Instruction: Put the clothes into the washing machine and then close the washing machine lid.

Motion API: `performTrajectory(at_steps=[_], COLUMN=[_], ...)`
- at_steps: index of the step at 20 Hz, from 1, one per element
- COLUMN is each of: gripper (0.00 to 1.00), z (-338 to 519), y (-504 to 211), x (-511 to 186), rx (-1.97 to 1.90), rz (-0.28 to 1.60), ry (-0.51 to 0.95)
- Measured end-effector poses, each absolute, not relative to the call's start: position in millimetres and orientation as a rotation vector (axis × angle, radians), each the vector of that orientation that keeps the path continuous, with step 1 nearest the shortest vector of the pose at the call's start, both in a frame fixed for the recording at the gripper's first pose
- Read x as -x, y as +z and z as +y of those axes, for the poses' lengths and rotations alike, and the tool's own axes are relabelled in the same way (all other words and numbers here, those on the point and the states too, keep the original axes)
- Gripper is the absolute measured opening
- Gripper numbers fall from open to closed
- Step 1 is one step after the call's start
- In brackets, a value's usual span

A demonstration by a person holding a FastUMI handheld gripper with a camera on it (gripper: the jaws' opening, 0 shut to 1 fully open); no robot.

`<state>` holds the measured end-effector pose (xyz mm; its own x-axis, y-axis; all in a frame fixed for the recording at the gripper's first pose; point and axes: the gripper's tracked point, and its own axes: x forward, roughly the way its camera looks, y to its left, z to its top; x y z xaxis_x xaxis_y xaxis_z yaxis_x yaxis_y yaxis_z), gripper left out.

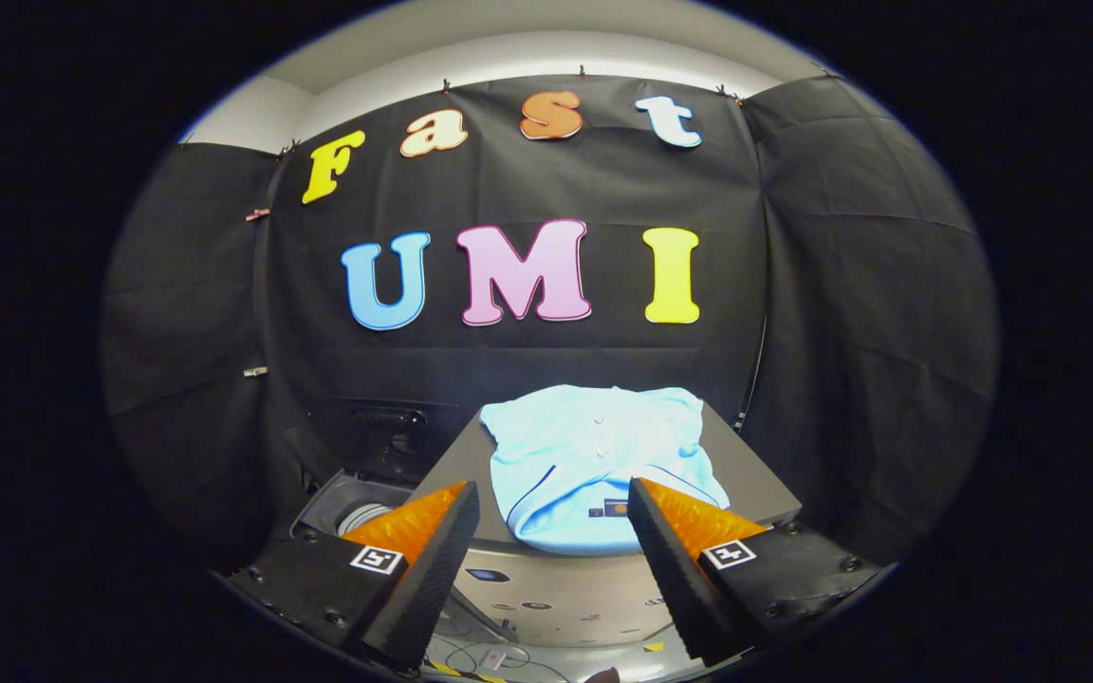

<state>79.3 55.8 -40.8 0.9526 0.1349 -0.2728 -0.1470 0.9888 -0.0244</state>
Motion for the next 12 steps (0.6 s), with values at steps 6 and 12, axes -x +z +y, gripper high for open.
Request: performTrajectory(at_steps=[6,12], gripper=[0.99,0.99], z=[41.1,17.4], y=[-74.1,-107.6], x=[-166.1,-241.7], rx=[0.07,0.073], rz=[0.47,0.687], ry=[0.06,-0.027])
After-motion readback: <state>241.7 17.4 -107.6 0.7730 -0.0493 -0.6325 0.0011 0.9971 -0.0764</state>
